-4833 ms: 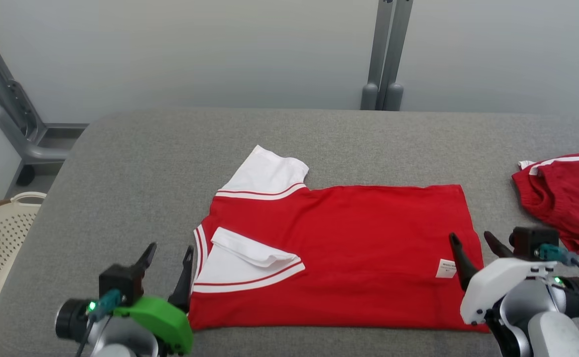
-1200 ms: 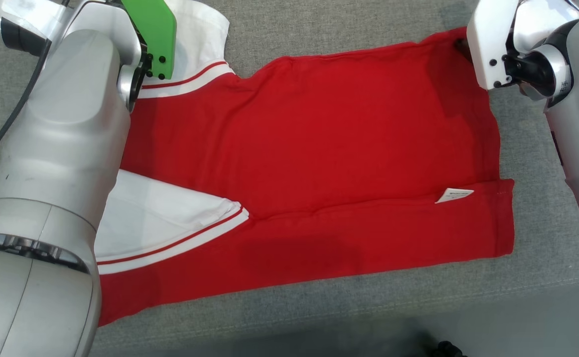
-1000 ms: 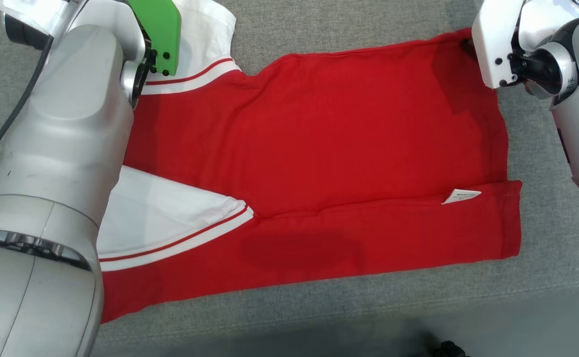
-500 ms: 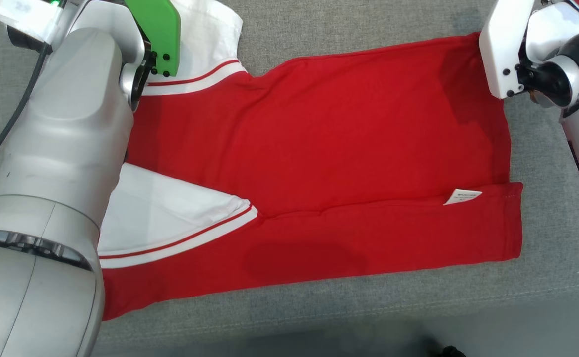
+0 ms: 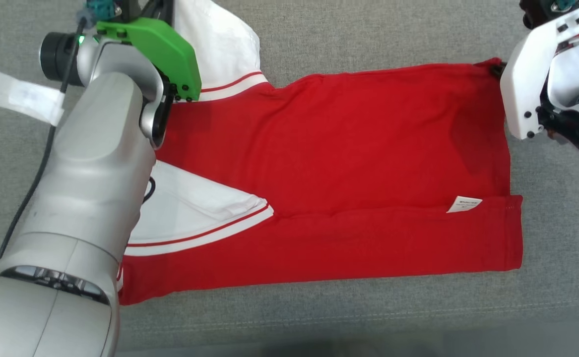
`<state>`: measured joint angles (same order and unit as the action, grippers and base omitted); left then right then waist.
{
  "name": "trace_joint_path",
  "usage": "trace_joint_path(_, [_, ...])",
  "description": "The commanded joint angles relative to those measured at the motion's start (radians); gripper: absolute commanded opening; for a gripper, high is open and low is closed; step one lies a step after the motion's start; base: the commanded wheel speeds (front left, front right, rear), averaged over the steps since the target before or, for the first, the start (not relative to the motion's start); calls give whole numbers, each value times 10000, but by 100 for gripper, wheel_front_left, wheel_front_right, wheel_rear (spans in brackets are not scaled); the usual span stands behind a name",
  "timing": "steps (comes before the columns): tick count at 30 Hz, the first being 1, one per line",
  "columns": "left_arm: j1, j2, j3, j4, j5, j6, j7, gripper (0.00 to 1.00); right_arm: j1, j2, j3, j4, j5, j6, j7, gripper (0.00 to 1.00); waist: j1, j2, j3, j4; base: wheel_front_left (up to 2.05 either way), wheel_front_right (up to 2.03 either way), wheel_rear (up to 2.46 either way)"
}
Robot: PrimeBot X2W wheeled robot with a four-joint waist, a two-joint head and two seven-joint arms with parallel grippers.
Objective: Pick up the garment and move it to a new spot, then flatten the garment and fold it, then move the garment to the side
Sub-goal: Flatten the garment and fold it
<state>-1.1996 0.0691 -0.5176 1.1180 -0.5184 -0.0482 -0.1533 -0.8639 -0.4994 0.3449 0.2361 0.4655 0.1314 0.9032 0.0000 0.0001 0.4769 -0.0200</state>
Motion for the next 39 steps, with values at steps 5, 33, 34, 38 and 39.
trace_joint_path(5, [843, 159, -85, -449, -25, 21, -519, 0, 788, -22, 50, -274, -34, -17, -193, 0, 0, -1, -706, 191, 0, 0, 0])
trace_joint_path(33, [6639, 2328, 115, -7701, -792, 1775, 994, 0, 2608, -1102, 1168, -844, -113, -17, -499, 0, 0, -1, -2360, 678, 0, 0, 0])
trace_joint_path(34, [6854, 2374, 160, -7969, -878, 1867, 1069, 0, 2587, -1161, 1294, -873, -79, -17, -504, 0, 0, -1, -2409, 684, 0, 0, 0])
trace_joint_path(38, [7664, 2603, 266, -8922, -1069, 2220, 1351, 0, 2483, -1372, 1716, -876, 55, -17, -592, 0, 0, -1, -2631, 701, 0, 0, 0])
trace_joint_path(39, [7855, 2664, 287, -9133, -1098, 2297, 1432, 0, 2475, -1402, 1793, -853, 115, -17, -594, 0, 0, -1, -2686, 701, 0, 0, 0])
